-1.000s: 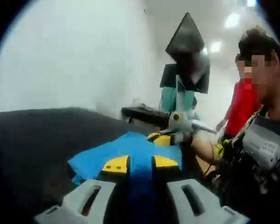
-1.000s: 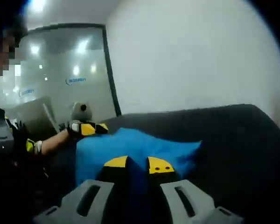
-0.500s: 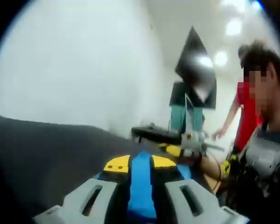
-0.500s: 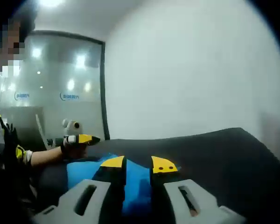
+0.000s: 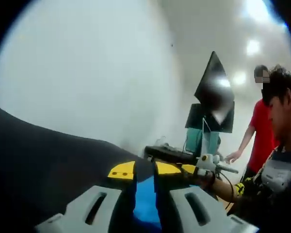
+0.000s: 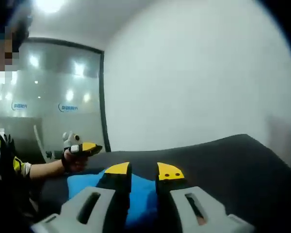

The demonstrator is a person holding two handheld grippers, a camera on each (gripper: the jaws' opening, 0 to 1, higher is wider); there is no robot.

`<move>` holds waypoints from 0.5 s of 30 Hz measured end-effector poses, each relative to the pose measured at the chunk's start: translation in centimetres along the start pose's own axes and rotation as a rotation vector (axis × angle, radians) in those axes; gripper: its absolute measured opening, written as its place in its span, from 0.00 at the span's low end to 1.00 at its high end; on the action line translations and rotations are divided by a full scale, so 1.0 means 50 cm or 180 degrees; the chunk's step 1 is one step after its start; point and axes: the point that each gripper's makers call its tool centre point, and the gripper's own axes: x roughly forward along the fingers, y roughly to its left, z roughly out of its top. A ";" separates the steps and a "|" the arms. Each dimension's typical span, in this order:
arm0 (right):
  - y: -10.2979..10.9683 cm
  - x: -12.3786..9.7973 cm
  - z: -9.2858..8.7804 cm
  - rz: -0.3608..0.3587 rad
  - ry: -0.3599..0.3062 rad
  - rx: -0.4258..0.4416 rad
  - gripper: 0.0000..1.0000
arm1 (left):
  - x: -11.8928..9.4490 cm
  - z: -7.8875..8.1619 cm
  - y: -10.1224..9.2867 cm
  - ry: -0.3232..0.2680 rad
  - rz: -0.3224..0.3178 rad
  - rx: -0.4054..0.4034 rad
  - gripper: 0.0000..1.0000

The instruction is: Spread out the cloth and fold it

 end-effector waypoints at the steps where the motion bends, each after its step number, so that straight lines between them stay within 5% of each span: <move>1: 0.003 0.000 0.000 0.0018 -0.0002 -0.0019 0.17 | 0.003 -0.003 0.001 0.0023 0.0009 0.0018 0.17; 15: 0.008 0.000 -0.004 0.0083 0.0058 -0.0134 0.17 | 0.010 -0.004 0.008 0.0049 0.0080 0.0047 0.17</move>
